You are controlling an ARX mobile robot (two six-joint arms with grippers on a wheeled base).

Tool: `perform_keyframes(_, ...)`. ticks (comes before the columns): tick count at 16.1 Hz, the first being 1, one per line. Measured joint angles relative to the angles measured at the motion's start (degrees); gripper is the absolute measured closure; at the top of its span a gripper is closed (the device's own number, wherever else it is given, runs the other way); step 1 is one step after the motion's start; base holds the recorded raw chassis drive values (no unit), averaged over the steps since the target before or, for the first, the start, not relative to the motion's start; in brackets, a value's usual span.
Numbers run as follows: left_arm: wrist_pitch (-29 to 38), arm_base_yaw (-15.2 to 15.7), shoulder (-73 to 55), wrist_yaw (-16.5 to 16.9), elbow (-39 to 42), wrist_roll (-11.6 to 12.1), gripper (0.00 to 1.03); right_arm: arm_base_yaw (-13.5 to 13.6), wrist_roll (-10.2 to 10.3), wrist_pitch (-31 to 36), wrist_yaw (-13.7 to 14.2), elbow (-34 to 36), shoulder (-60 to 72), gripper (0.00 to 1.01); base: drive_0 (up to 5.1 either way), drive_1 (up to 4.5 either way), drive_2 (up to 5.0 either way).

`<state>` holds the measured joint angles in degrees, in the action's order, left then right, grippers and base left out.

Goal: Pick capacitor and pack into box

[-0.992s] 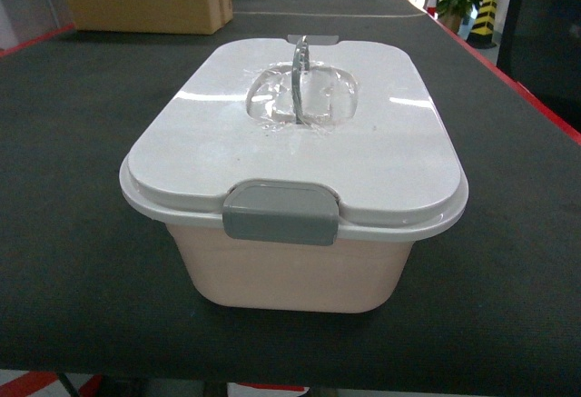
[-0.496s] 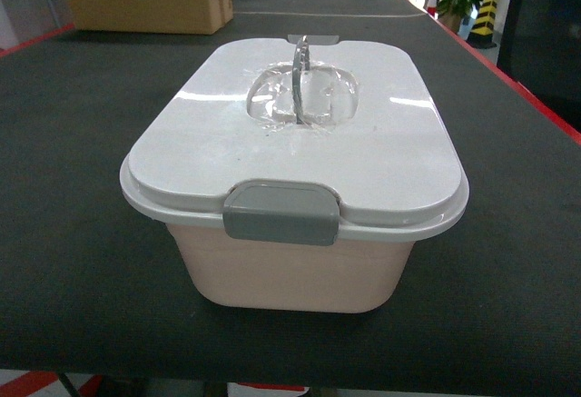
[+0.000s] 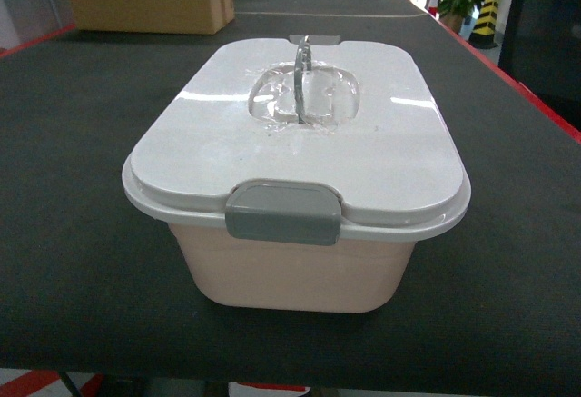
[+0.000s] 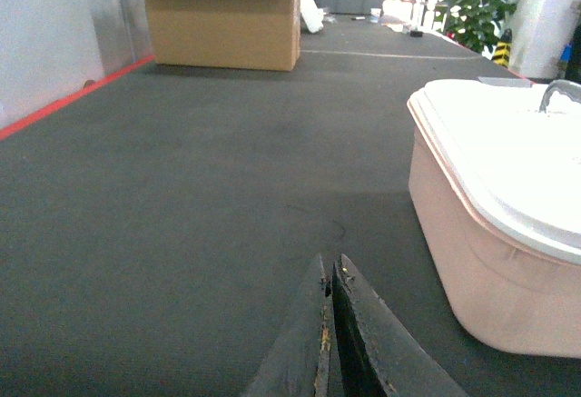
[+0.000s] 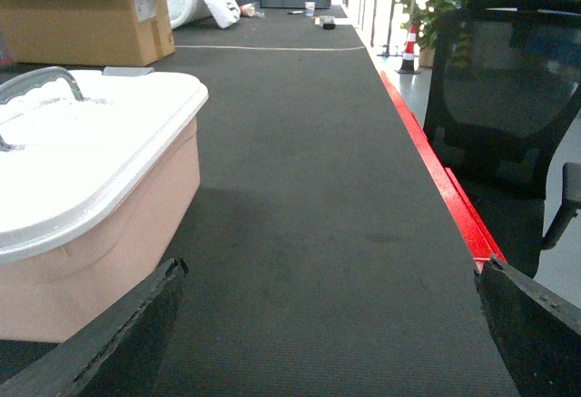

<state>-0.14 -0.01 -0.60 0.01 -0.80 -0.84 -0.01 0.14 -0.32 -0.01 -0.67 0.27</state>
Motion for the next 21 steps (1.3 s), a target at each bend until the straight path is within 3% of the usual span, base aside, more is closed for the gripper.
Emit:
perform_keyframes(4,-0.1,0.0,0.0,0.0,0.0,0.0,0.63,0.0,0.0,0.0,0.0,0.0,0.0,0.03,0.0,0.00,0.0)
perform_keyframes(7,-0.1,0.0,0.0,0.0,0.0,0.0,0.43,0.0,0.0,0.0,0.0,0.0,0.0,0.03,0.0,0.00,0.0)
perform_keyframes(10,-0.1,0.0,0.0,0.0,0.0,0.0,0.05,0.0,0.0,0.0,0.0,0.0,0.0,0.03,0.0,0.00,0.0)
perform_keyframes(21,-0.1,0.0,0.0,0.0,0.0,0.0,0.05,0.0,0.0,0.0,0.0,0.0,0.0,0.03,0.0,0.00,0.0)
